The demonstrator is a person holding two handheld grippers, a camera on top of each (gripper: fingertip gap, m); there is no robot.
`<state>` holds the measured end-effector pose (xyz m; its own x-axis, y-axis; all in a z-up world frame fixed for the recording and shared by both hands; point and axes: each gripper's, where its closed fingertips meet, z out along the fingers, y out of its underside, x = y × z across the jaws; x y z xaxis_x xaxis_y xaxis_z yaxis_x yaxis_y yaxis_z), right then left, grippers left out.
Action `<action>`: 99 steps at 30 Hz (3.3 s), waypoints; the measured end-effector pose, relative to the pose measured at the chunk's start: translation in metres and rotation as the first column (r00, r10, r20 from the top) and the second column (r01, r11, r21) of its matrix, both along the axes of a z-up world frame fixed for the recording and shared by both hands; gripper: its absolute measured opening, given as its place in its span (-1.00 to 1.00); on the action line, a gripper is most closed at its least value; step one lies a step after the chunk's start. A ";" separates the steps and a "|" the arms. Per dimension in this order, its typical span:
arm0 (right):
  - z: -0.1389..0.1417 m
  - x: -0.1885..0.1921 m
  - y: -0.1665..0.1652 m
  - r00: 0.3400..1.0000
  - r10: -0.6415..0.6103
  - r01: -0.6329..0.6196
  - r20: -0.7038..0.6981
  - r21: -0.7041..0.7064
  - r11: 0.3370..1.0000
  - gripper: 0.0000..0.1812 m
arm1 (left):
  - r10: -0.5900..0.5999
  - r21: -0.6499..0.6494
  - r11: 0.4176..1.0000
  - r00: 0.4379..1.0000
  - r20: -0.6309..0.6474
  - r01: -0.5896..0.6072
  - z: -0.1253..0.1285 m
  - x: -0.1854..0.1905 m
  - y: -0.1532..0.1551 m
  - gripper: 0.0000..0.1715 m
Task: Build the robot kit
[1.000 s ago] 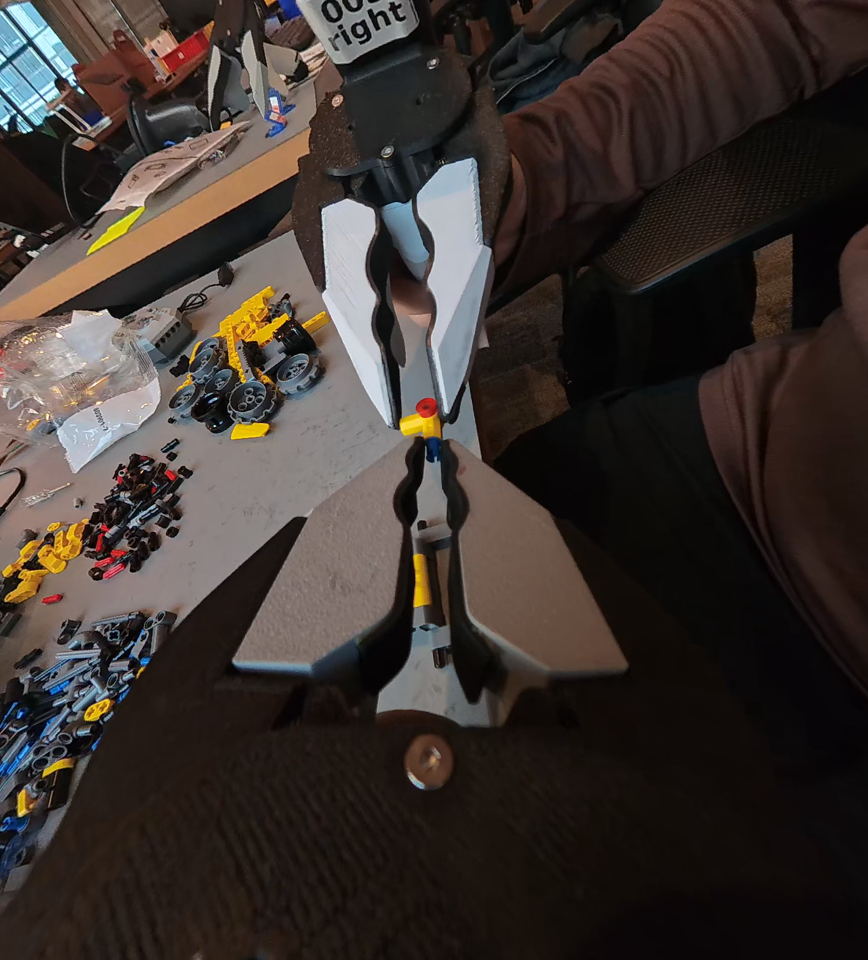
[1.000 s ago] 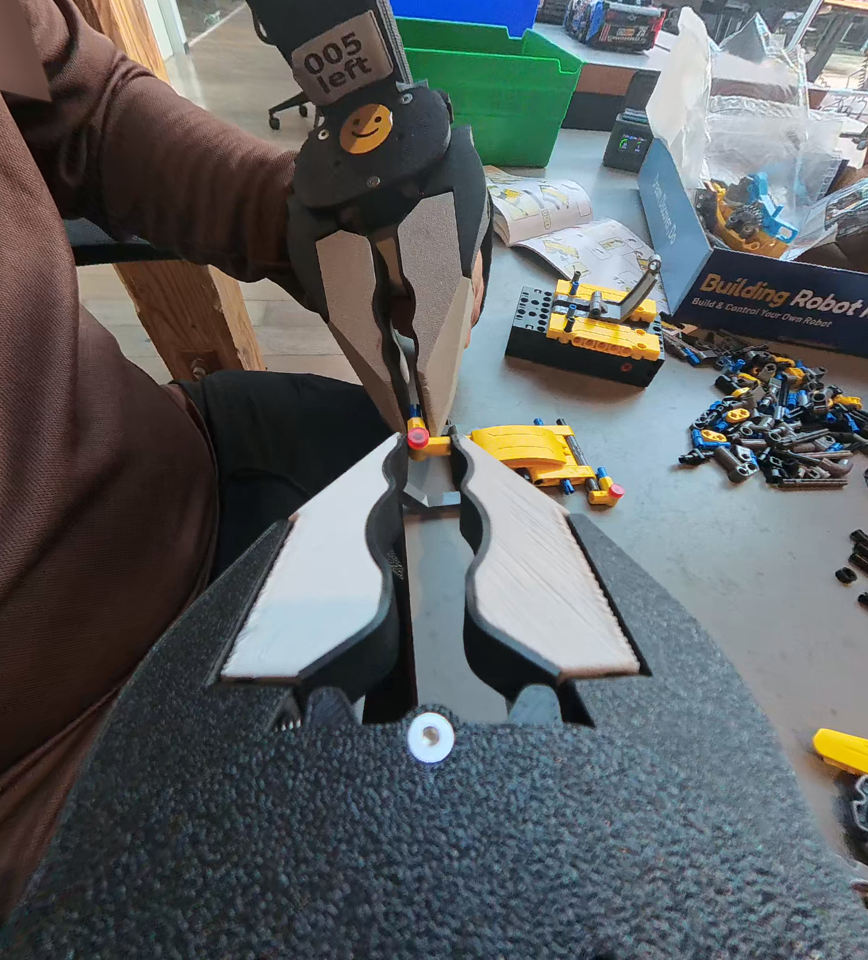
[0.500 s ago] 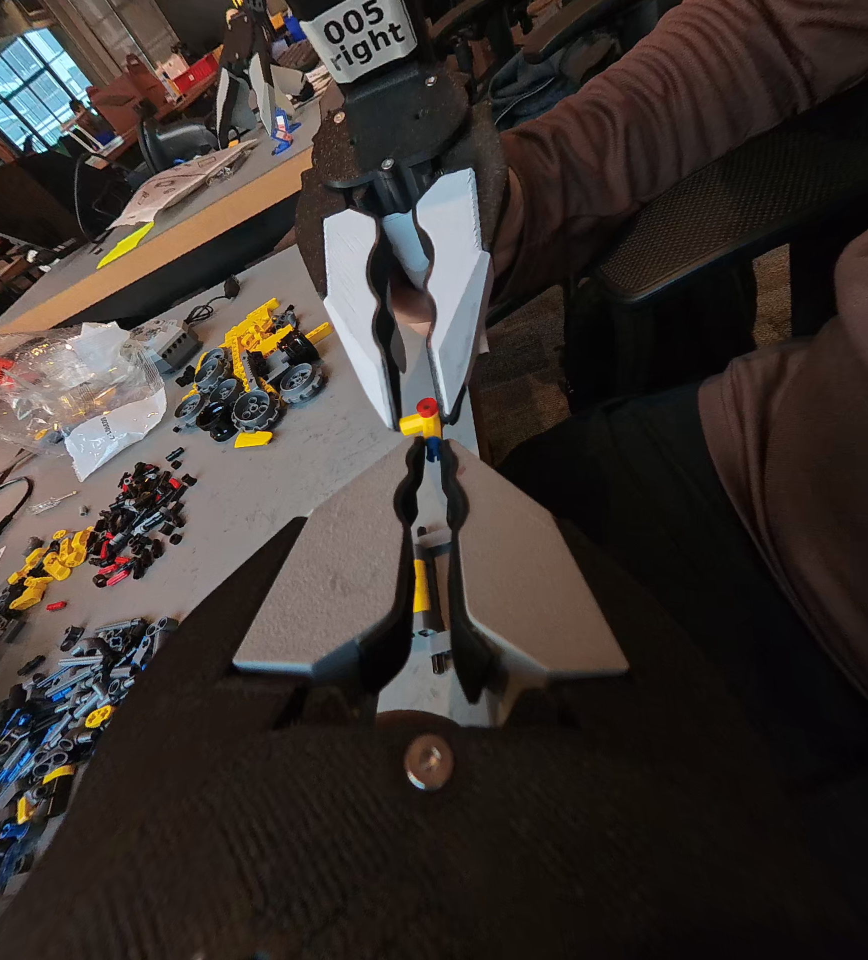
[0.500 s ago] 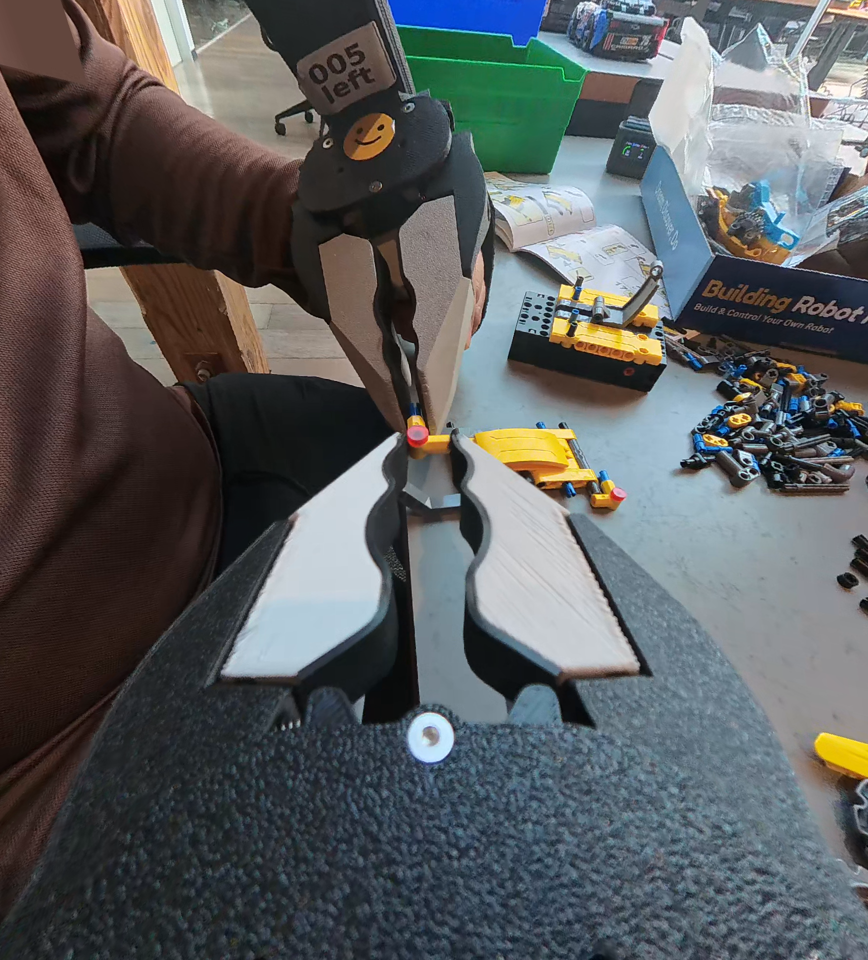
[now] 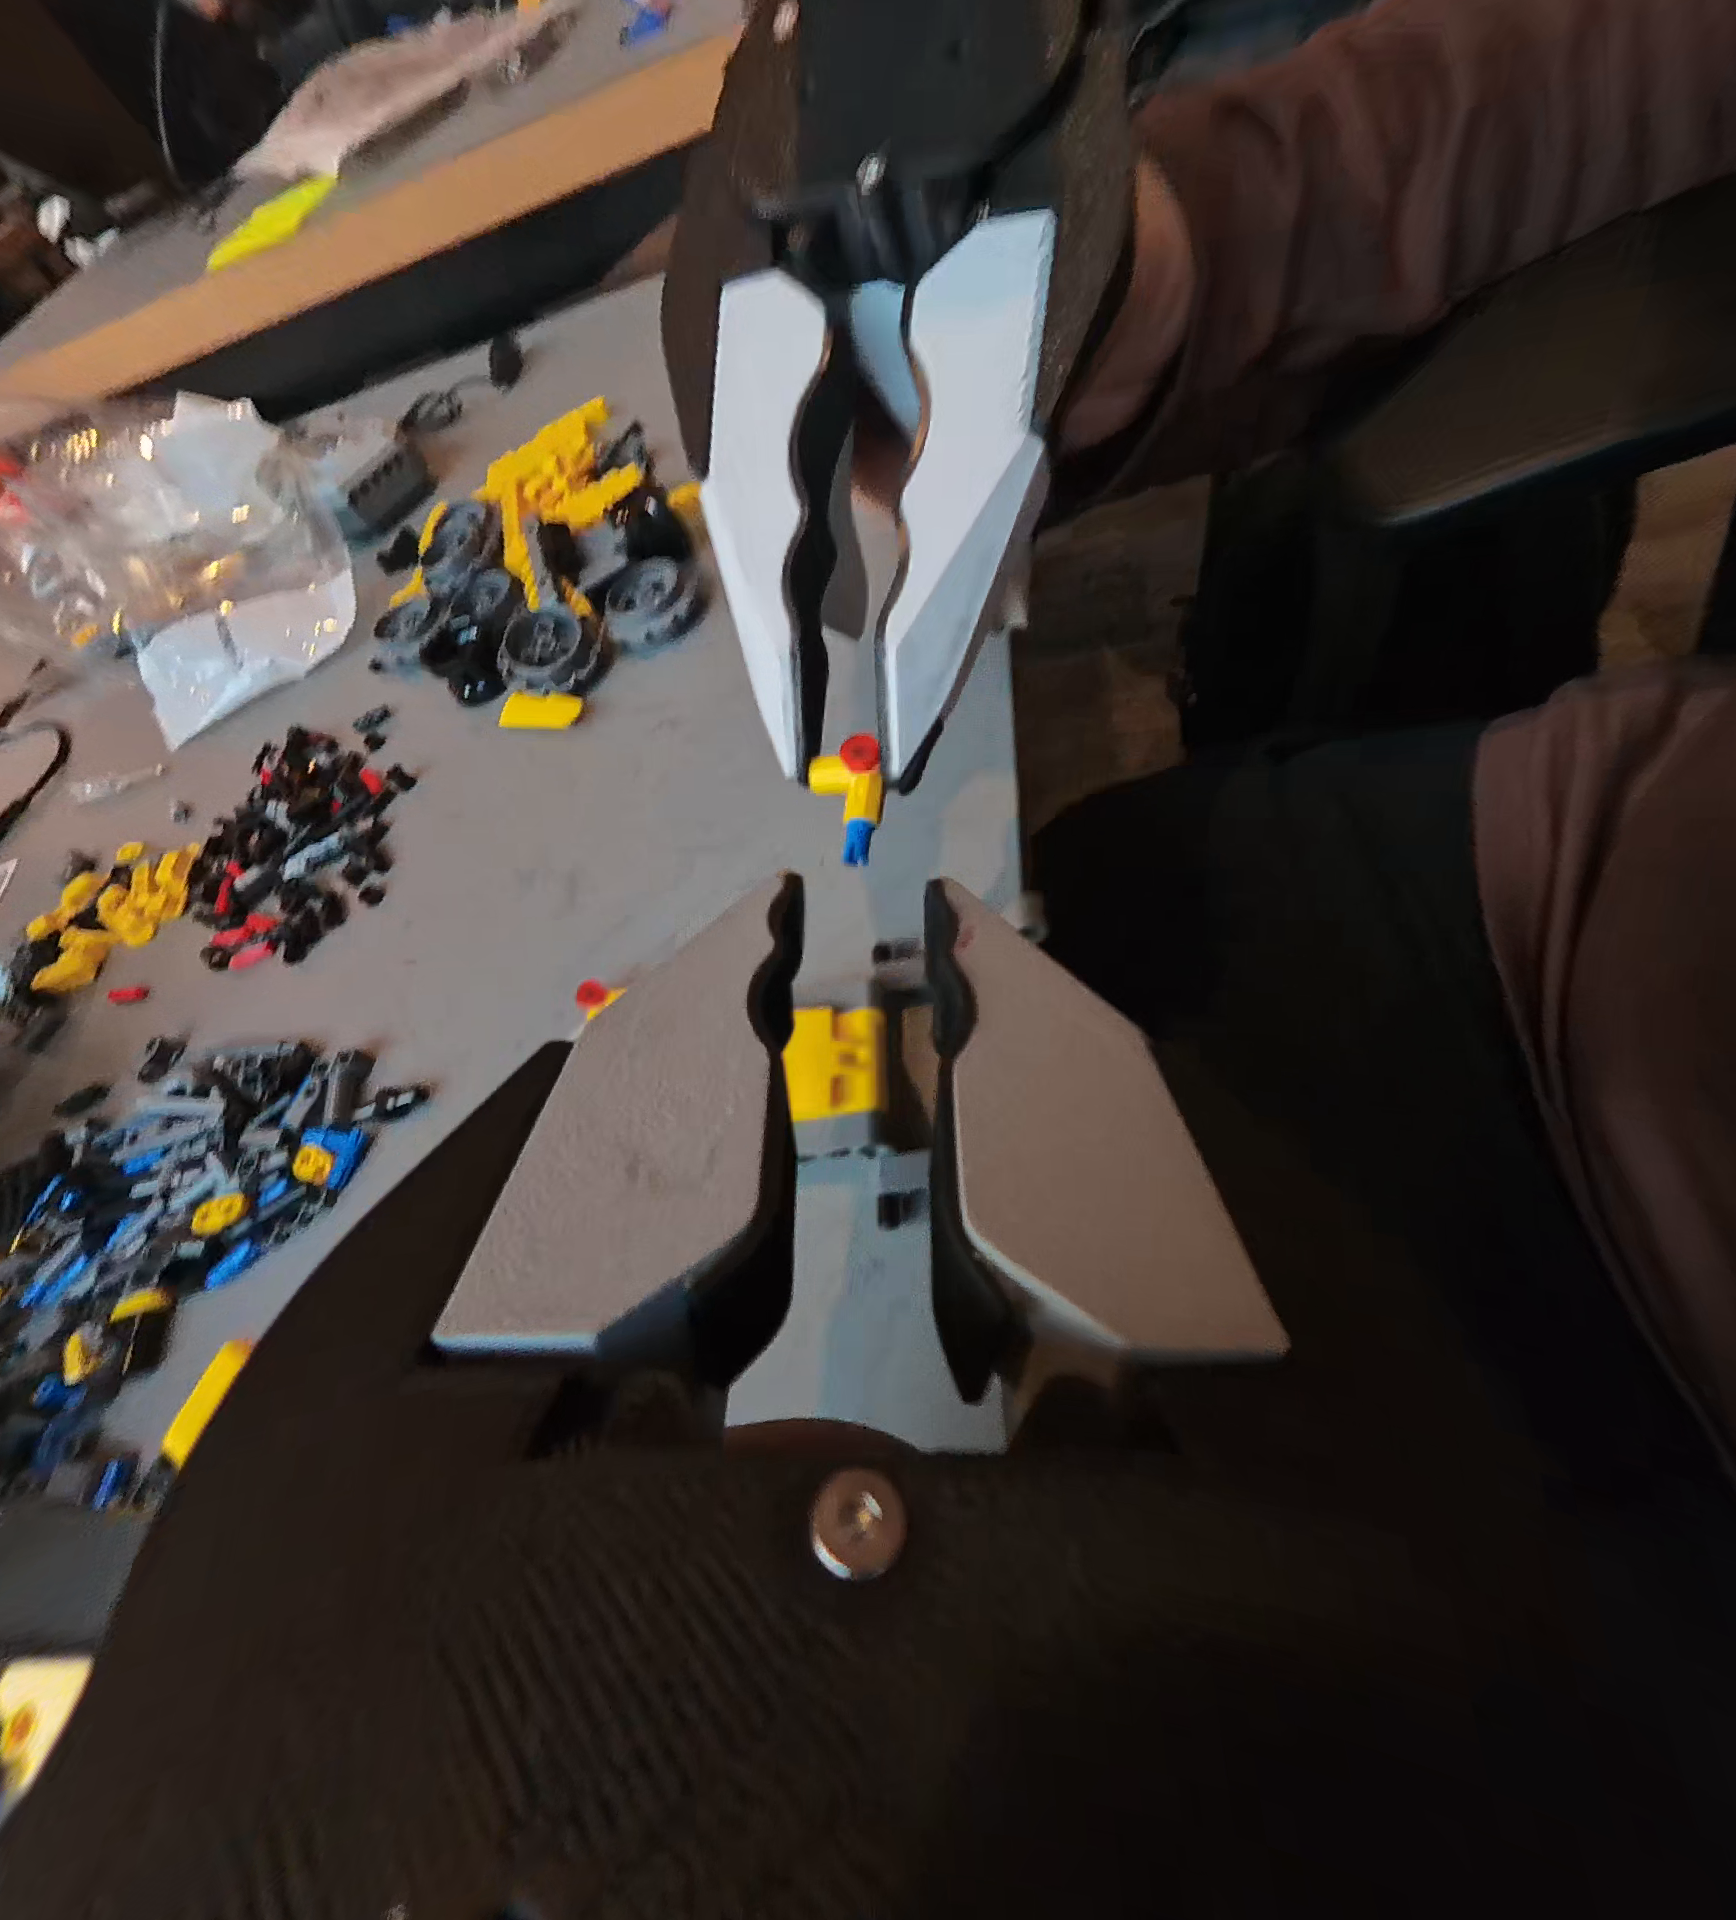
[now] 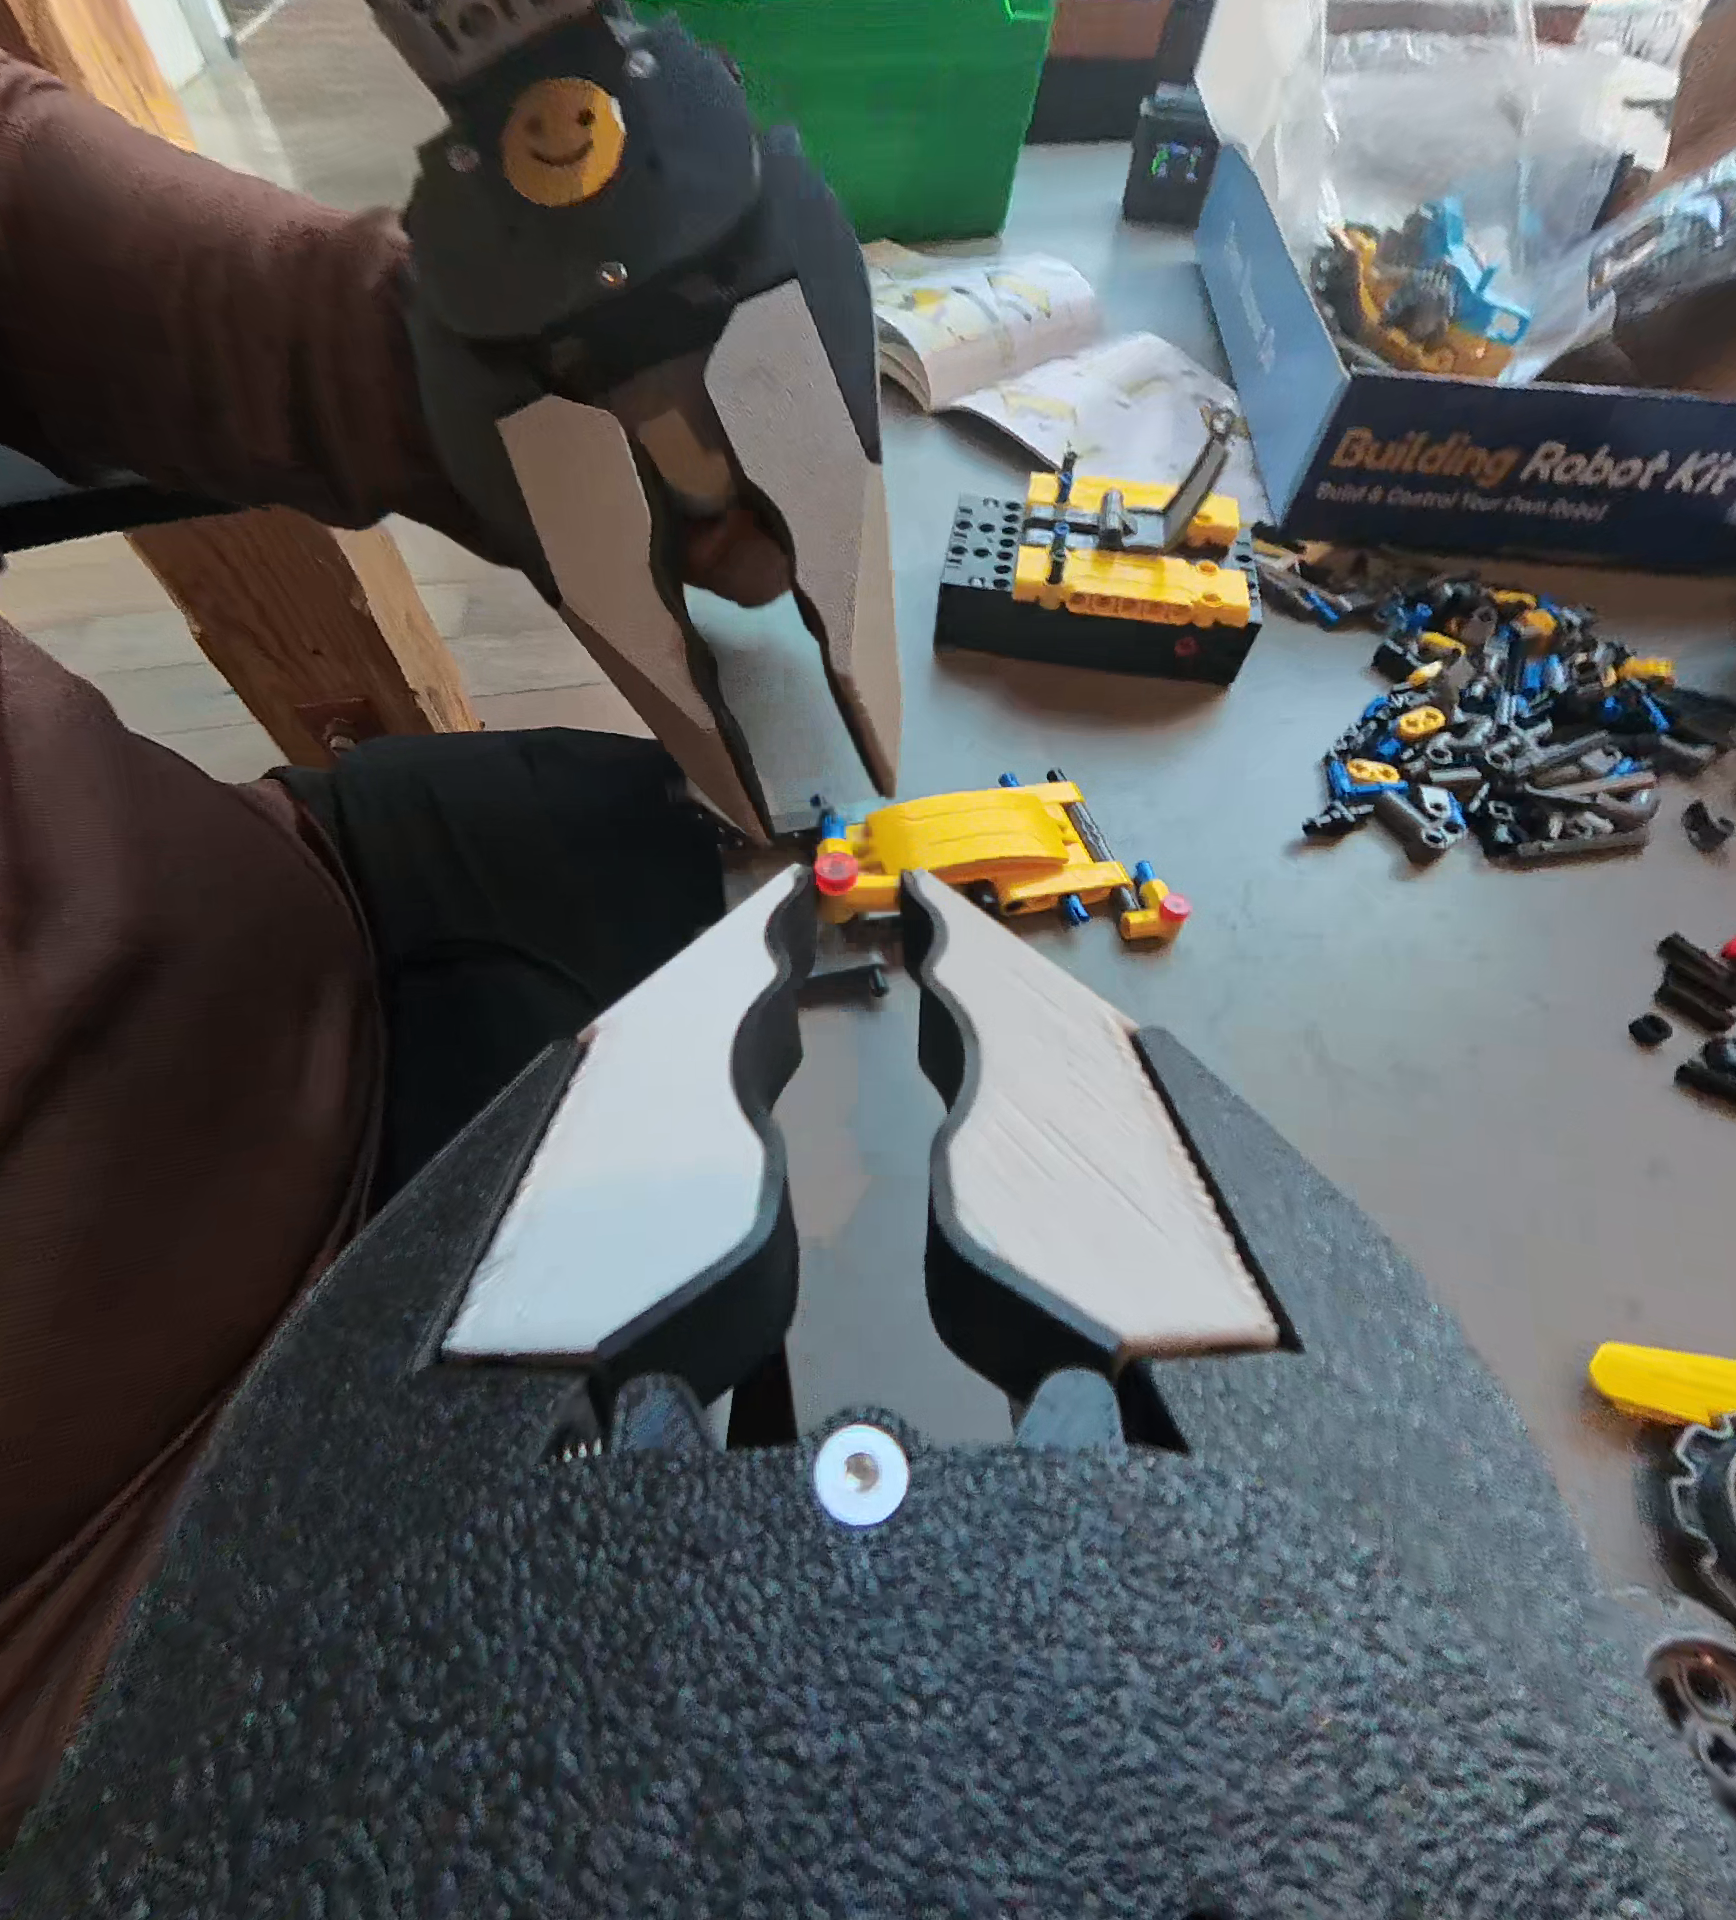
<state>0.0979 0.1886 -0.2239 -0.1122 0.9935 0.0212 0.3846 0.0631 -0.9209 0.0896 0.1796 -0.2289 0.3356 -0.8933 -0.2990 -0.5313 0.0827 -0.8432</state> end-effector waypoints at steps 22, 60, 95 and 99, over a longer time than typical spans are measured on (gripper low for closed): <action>-0.038 -0.005 0.011 0.969 0.030 -0.018 0.243 -0.051 0.999 -0.83 | 0.072 -0.424 0.886 0.959 -0.274 -0.187 -0.049 -0.032 0.035 -0.08; -0.045 -0.006 0.007 0.960 0.042 -0.014 0.278 -0.100 0.995 -0.84 | 0.058 -0.393 0.909 0.975 -0.216 -0.142 -0.053 -0.032 0.034 -0.07; -0.048 -0.012 0.004 0.946 0.157 -0.164 0.285 0.002 0.986 -0.84 | 0.062 -0.375 0.917 0.975 -0.212 -0.140 -0.054 -0.032 0.034 -0.06; -0.050 -0.012 0.002 0.948 0.099 -0.082 0.302 -0.069 0.994 -0.84 | 0.078 -0.366 0.918 0.975 -0.209 -0.152 -0.055 -0.033 0.034 -0.06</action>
<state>0.0860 0.1911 -0.2737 -0.1945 0.9774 -0.0824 0.6426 0.0635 -0.7635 0.0569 0.2134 -0.2835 0.4142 -0.9101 -0.0147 -0.6679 -0.2929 -0.6842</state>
